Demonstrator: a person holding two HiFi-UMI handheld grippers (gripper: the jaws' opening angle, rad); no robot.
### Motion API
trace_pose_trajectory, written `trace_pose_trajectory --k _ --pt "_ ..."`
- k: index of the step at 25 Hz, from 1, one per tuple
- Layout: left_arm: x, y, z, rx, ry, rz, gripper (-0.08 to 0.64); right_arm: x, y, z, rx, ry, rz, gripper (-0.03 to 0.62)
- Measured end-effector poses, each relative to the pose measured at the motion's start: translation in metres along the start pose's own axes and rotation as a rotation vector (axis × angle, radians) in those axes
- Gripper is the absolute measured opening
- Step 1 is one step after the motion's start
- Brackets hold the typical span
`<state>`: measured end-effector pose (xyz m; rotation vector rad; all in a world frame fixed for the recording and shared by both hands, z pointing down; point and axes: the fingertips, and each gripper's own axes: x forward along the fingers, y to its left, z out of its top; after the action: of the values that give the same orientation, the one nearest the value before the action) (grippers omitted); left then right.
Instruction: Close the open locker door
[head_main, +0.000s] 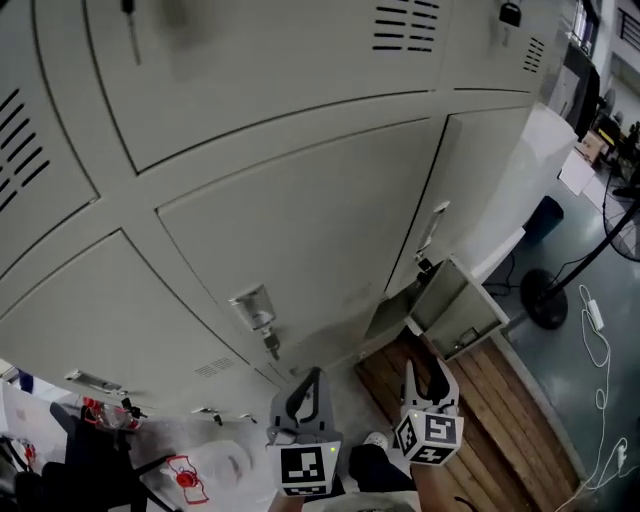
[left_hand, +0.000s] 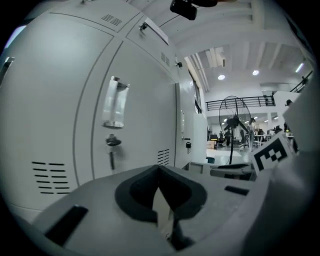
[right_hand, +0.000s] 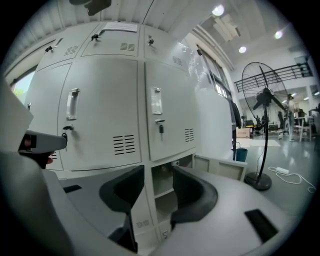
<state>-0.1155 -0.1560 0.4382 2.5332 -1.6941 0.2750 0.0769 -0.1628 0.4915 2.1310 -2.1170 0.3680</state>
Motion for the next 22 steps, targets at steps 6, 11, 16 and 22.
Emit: trace_pose_trajectory --k 6,11,16,22 --pt "0.050 -0.066 0.012 0.029 -0.010 -0.069 0.000 0.002 -0.095 0.007 0.030 -0.014 -0.103 0.173" --pt "0.087 -0.122 0.022 0.034 -0.008 -0.109 0.000 0.002 -0.168 0.008 0.049 -0.010 -0.159 0.173" --pt "0.116 -0.175 0.031 0.067 -0.012 -0.161 0.000 -0.001 -0.226 0.010 0.058 -0.012 -0.198 0.173" --pt "0.141 -0.211 0.033 0.102 -0.007 -0.213 0.000 0.003 -0.260 0.004 0.063 0.010 -0.184 0.173"
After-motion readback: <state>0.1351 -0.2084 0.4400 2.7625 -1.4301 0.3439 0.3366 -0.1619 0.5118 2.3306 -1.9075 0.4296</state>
